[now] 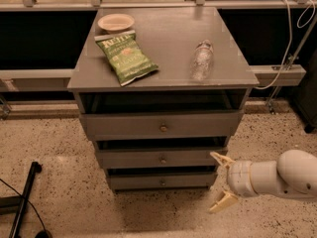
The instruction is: Open bottom drawer
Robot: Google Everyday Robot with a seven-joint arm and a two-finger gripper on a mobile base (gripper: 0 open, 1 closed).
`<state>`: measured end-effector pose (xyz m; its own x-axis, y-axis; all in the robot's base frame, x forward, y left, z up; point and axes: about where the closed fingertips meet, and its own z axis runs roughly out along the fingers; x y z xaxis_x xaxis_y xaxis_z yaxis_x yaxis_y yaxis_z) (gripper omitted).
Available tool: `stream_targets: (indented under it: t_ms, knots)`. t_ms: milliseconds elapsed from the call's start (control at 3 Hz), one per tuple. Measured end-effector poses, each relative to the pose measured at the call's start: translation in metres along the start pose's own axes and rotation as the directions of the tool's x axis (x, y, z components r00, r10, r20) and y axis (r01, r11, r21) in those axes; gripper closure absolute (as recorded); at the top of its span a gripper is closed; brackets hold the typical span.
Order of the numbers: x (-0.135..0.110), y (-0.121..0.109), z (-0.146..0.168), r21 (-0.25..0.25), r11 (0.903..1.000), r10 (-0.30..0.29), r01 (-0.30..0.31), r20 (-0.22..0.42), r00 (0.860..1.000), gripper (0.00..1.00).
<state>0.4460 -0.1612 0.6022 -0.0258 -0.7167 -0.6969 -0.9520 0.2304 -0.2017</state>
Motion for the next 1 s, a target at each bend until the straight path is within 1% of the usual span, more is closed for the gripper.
stream_targets:
  t_ms: [333, 667, 1000]
  knots:
    - [0.0, -0.002, 0.0, 0.005, 1.0, 0.0, 0.0, 0.0, 1.0, 0.0]
    - [0.016, -0.009, 0.018, -0.009, 1.0, 0.003, -0.003, -0.036, 0.999, 0.0]
    - [0.076, -0.03, 0.059, 0.003, 0.9999, 0.013, -0.013, -0.068, 0.998, 0.0]
